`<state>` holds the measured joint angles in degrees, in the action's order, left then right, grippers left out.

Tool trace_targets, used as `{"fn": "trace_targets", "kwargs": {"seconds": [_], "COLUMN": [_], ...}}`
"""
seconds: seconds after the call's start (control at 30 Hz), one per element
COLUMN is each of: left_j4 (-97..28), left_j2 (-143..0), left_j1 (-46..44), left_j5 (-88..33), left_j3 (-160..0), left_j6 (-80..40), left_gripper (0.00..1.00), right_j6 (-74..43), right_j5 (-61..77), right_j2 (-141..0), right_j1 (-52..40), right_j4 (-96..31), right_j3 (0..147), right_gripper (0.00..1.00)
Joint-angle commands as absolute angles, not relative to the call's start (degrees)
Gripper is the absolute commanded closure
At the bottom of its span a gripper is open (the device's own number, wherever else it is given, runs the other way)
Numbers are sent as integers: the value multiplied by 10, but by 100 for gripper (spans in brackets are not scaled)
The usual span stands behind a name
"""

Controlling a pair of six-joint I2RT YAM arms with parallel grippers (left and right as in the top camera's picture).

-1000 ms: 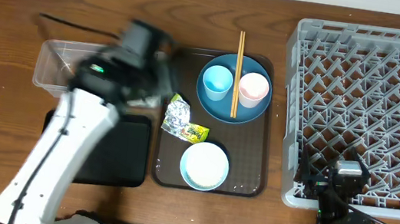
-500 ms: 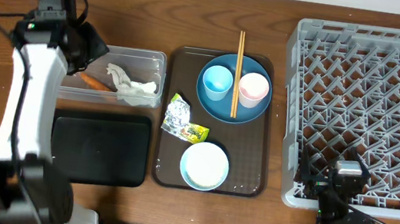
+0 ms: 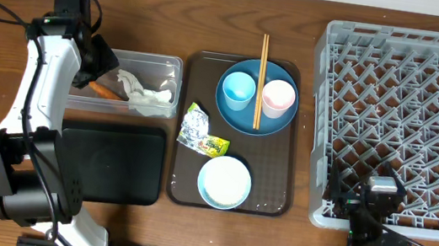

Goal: Sort waste into correct bins and load items into the dishwasher rack
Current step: 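Swing the left gripper back over the clear bin, then lower the left gripper into the clear bin and close on the carrot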

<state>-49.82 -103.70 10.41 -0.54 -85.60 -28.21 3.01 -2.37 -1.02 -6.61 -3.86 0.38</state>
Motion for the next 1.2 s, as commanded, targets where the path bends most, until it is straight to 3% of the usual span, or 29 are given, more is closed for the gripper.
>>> {"fn": "trace_targets", "kwargs": {"seconds": [0.0,1.17], "left_j4": [-508,-520], "left_j2": [-1048,-1133], "left_j1": [107,107], "left_j5": [10,7], "left_j3": [-854,-852], "left_j6": [-274,-285], "left_gripper": [47,46], "right_j6": [33,33], "right_j5": [-28,-28], "right_j2": [-9,-9], "right_j1": [-63,-63], "right_j4": [-41,-41], "right_j3": [3,3], "right_gripper": [1,1]}}
